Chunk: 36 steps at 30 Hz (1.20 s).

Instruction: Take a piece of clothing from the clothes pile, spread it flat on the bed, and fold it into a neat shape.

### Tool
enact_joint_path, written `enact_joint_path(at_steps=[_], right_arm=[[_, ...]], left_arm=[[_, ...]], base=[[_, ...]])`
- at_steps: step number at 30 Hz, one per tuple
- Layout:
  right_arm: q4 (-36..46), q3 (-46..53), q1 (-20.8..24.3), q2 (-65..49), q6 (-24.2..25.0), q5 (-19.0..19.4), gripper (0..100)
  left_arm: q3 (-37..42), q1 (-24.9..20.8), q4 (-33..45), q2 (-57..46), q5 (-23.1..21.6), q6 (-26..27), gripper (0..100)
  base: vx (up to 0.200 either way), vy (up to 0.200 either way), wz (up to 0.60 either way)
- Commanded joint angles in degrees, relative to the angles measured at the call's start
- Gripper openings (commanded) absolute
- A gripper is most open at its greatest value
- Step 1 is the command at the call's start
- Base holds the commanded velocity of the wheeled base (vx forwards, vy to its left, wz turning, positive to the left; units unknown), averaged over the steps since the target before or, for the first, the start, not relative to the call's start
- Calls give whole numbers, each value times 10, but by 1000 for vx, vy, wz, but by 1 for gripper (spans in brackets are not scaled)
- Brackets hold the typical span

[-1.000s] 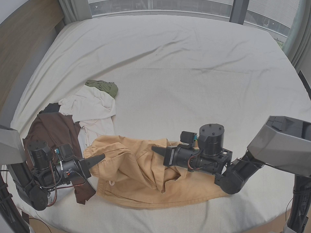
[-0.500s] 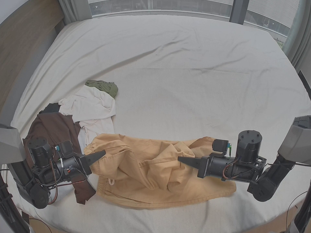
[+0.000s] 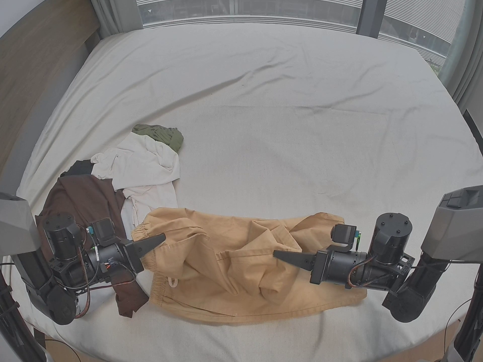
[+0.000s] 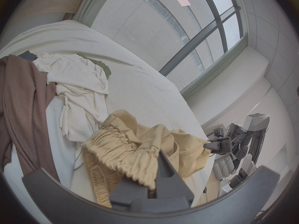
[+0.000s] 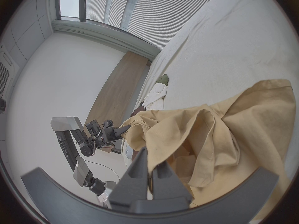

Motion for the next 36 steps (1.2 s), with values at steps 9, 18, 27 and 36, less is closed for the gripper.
enact_joint_path(at_steps=[9, 18, 27, 36], right_arm=[[1, -37, 20, 12, 1, 1, 100], [1, -46, 24, 24, 1, 1, 100], [1, -57, 28, 31, 1, -1, 0], [0, -50, 26, 33, -3, -2, 0]], left_arm=[[0, -2, -1, 1, 0, 0, 0], [0, -2, -1, 2, 0, -1, 0], [-1, -1, -1, 1, 0, -1, 0], [-7, -2, -1, -2, 0, -2, 0]], base=[[0, 0, 0], [0, 0, 0], [0, 0, 0], [0, 0, 0]])
